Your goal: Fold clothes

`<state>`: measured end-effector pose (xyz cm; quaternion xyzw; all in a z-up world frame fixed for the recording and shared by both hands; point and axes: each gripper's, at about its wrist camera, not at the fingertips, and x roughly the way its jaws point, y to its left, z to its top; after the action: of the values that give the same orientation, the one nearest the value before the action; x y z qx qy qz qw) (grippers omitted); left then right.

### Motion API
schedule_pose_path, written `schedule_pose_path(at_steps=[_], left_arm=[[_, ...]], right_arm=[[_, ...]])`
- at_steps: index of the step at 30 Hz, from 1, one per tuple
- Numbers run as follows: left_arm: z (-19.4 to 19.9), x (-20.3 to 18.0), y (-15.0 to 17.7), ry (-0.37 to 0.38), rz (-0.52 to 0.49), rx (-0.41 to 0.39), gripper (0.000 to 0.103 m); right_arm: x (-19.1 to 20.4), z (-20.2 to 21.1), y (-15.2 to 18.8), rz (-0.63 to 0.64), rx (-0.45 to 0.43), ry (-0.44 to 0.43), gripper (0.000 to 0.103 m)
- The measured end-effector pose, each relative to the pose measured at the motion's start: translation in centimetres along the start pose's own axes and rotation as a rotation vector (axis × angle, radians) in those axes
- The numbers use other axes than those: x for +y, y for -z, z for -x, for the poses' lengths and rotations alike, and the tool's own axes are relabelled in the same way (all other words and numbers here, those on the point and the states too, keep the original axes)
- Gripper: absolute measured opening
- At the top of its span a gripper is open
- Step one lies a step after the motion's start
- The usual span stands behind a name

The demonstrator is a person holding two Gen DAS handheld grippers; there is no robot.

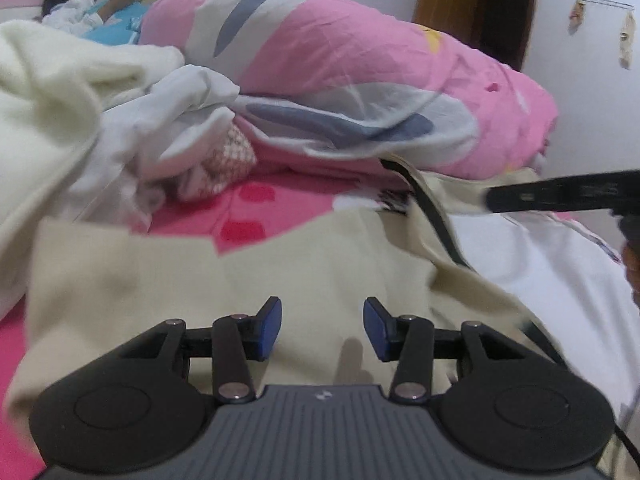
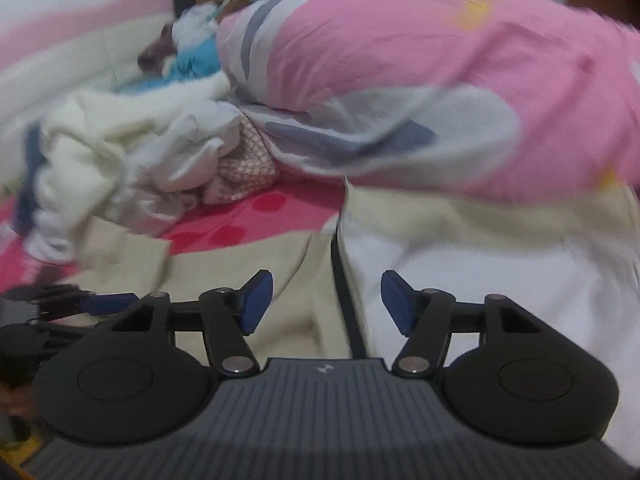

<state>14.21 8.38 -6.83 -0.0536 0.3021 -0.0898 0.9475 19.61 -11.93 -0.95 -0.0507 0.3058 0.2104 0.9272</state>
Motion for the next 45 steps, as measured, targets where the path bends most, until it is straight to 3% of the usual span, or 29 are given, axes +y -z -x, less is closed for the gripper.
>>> schedule_pose_path(at_steps=[5,6,7,8,10,13,16,19,22,24,25,27,31,36,37,42,45], left_arm=[[-3.8,-0.2,0.2,-0.088,-0.019,-0.005,0.046],[-4.2,-0.1,0.5,-0.101,-0.017,0.011,0.045],[-4.6,0.1,0.8,-0.109,-0.011,0.026,0.045],[-4.7,0.3,1.1,-0.109,-0.002,0.026,0.044],[-4.5,0.5,1.2,-0.1,0.014,0.015,0.044],[-4.6,0.8,1.1,-0.1,0.035,0.014,0.042],[-4.4,0.7,1.0,-0.101,0.041,0.016,0.042],[-4.1,1.1,0.4,-0.088,0.053,0.016,0.042],[-3.7,1.4,-1.5,-0.05,0.06,0.008,0.048],[-4.6,0.9,-3.0,-0.01,0.024,0.041,0.067],[-5.6,0.4,-3.8,0.029,0.001,0.079,0.068],[-8.1,-0.4,-5.1,0.08,-0.028,0.128,0.068],[-13.5,-1.2,-7.2,0.095,-0.113,0.186,0.068],[-17.6,-1.6,-6.8,0.116,-0.148,0.249,0.063],[-17.5,-1.8,-6.6,0.119,-0.165,0.232,0.059],[-16.8,-3.2,-5.5,0.139,-0.229,0.178,0.021],[-16.4,-3.8,-5.1,0.123,-0.239,0.147,0.012]], right_arm=[[0.4,-8.8,-2.3,0.111,0.047,0.097,0.056],[-0.2,-10.1,-2.5,0.102,0.065,0.105,0.04],[-1.0,-10.6,-2.5,0.072,0.069,0.1,0.015],[-2.1,-10.6,-2.4,0.027,0.063,0.086,0.007],[-4.2,-10.0,-2.3,-0.069,0.029,0.055,0.006],[-8.8,-5.4,-1.4,-0.303,-0.142,-0.059,0.006],[-13.5,-3.7,1.2,-0.502,-0.225,-0.15,0.006],[-17.1,-5.7,4.0,-0.703,-0.178,-0.212,0.007],[-18.2,-7.3,5.8,-0.802,-0.146,-0.245,0.01],[-18.4,-7.9,6.5,-0.837,-0.14,-0.262,0.011],[-18.5,-8.1,6.8,-0.849,-0.135,-0.27,0.011],[-18.6,-8.4,7.0,-0.857,-0.132,-0.28,0.012],[-18.8,-8.2,7.4,-0.853,-0.128,-0.277,0.016],[-18.9,-9.3,6.2,-0.741,-0.124,-0.256,0.016],[-18.8,-9.6,5.7,-0.702,-0.119,-0.244,0.016],[-16.8,-12.7,3.8,-0.467,-0.058,-0.116,0.014],[-15.6,-13.1,3.5,-0.383,-0.051,-0.056,0.014]])
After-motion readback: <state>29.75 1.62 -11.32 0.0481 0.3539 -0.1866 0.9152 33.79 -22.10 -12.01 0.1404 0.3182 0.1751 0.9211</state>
